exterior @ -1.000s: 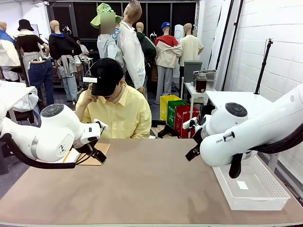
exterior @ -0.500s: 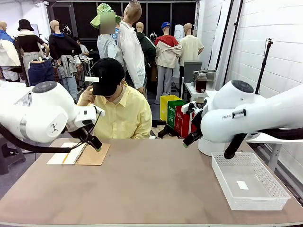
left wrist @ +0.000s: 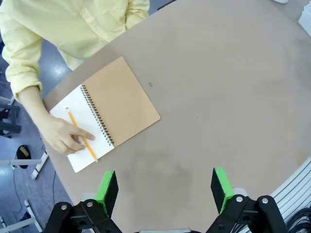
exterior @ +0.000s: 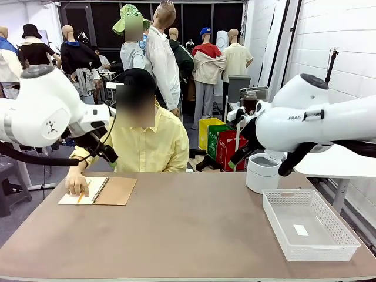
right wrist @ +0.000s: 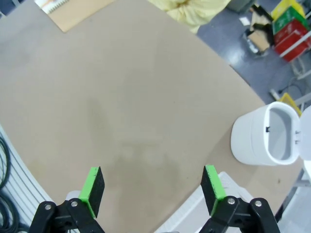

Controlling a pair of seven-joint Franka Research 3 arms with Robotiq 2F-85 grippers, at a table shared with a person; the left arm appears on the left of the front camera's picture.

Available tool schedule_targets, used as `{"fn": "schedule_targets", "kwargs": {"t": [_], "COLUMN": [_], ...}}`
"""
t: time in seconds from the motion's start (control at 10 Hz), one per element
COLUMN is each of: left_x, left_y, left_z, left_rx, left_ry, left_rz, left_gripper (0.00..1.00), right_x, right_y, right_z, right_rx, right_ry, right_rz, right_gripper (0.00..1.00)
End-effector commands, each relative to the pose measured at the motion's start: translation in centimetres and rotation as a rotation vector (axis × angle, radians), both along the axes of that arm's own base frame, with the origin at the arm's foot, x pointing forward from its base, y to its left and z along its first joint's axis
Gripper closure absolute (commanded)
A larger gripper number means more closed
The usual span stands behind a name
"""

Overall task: Sort the paper based on its condition.
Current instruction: If a person hands you a paper, place it in the Organizing basket , and if it's crumpled, put it in the Trash can.

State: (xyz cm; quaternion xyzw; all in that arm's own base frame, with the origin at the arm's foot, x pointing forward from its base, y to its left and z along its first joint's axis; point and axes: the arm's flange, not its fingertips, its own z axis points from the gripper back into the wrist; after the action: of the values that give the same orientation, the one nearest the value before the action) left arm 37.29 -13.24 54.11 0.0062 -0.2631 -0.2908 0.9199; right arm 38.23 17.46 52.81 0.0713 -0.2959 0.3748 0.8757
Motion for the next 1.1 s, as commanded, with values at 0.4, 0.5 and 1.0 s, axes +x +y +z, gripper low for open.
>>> {"fn": "schedule_targets", "kwargs": {"t": [0.4,0.5,1.0], "left_x": [-2.1,-2.4,-2.3], "left_y": [0.7,0.6,0.3], "left_z": [3.8,4.3,4.8], "left_rx": [0.047,0.044,0.03], "left_ry": [-0.047,-0.049,-0.013], "left_rz": [-0.006,0.002,0.03], "left_gripper": [0.0,0.0,0.0], "right_x": [-1.0,-1.3,-1.8], "right_y": [-0.7,-1.2,-2.5], "right_z": [3.2,3.3,2.8], "right_rx": [0.071,0.087,0.218], "right_ry": [-0.038,-0.05,-0.111], "right_rz": [0.083,0.104,0.312], "right_gripper": [0.0,0.0,0.0]}}
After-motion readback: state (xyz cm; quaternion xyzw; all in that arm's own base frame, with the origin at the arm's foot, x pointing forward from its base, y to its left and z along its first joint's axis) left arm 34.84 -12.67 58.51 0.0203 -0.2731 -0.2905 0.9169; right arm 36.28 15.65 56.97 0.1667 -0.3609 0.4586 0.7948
